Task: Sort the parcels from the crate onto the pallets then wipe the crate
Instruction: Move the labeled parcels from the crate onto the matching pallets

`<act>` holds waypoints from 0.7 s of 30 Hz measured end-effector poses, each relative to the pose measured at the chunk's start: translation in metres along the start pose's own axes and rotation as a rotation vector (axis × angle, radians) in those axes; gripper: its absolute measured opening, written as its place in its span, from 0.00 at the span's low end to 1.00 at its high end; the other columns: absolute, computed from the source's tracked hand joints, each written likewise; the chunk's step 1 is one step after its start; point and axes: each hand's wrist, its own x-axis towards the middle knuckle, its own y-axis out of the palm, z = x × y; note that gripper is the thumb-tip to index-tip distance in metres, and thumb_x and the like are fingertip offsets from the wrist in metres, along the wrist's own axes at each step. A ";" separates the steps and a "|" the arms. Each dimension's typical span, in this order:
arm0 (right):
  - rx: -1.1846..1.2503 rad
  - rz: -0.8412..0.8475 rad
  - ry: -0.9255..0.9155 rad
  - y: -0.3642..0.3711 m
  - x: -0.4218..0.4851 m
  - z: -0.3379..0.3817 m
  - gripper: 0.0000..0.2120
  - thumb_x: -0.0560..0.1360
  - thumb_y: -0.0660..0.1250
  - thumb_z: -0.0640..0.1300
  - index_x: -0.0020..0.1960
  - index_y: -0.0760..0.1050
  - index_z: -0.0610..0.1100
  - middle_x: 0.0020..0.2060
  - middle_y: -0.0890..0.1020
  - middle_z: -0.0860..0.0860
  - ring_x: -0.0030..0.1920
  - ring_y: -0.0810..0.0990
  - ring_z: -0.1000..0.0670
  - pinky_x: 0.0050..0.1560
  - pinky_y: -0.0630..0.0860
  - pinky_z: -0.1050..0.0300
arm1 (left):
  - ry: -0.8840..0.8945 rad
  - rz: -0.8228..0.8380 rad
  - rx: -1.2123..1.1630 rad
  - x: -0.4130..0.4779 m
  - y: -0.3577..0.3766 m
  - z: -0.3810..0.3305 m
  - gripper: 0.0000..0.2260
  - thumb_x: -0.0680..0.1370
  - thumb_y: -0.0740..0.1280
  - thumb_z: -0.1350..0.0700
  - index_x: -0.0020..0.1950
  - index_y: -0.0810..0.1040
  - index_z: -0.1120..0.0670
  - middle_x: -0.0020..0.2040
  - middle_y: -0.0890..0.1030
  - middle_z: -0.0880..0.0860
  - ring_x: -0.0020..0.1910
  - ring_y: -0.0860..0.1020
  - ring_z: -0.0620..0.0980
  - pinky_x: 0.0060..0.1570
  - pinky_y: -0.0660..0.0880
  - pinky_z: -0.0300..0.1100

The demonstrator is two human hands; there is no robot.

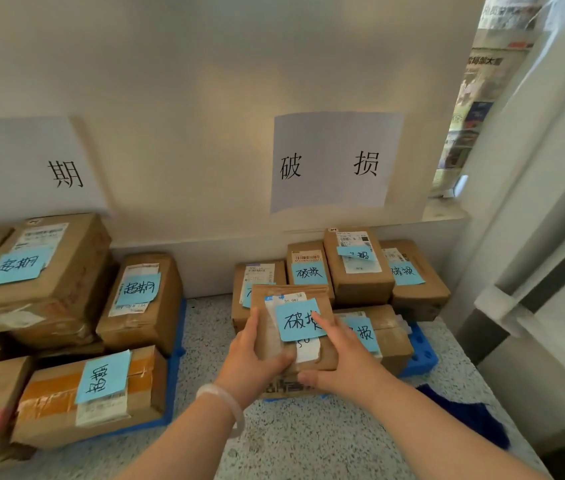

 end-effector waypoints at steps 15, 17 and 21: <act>-0.067 0.038 0.024 -0.002 0.012 0.000 0.51 0.64 0.78 0.61 0.76 0.49 0.67 0.77 0.46 0.61 0.76 0.50 0.54 0.74 0.54 0.54 | 0.019 -0.042 0.055 0.015 0.005 0.007 0.44 0.72 0.73 0.45 0.78 0.46 0.38 0.73 0.60 0.49 0.69 0.64 0.48 0.67 0.70 0.51; -0.115 0.037 0.033 -0.003 0.010 0.001 0.52 0.63 0.77 0.64 0.76 0.47 0.69 0.78 0.42 0.60 0.78 0.47 0.52 0.76 0.54 0.49 | 0.016 -0.046 0.082 0.013 0.004 0.007 0.45 0.72 0.73 0.42 0.78 0.45 0.37 0.75 0.58 0.50 0.71 0.63 0.51 0.68 0.69 0.54; -0.198 0.007 0.046 -0.005 -0.007 0.001 0.54 0.62 0.76 0.66 0.76 0.43 0.69 0.76 0.35 0.63 0.78 0.43 0.51 0.76 0.56 0.43 | 0.016 -0.092 0.195 0.004 0.002 0.004 0.44 0.72 0.71 0.37 0.79 0.45 0.38 0.80 0.48 0.50 0.77 0.54 0.55 0.73 0.61 0.56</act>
